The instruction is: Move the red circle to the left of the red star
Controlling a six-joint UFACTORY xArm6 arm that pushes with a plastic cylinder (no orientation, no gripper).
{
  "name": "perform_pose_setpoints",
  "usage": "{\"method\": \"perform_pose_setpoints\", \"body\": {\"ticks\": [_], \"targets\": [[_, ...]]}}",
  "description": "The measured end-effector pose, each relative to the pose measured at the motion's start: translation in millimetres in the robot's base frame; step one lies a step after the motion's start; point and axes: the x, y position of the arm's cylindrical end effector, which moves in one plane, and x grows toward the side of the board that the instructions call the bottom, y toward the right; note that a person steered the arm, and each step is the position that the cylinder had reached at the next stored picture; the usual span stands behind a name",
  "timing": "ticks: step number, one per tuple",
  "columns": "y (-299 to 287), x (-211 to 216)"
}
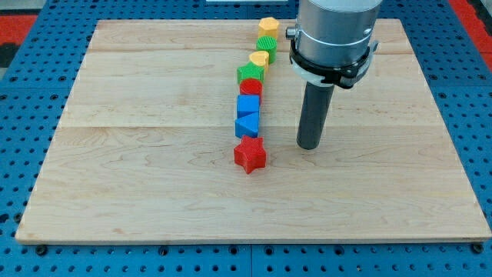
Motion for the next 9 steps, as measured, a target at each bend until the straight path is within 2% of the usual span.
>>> {"method": "perform_pose_setpoints", "body": {"ticks": [2,4,5,7,9], "targets": [[-6.3,0.0],[6.1,-103.0],[5.8,-122.5],[-16.0,-120.7],[-103.2,-100.7]]}}
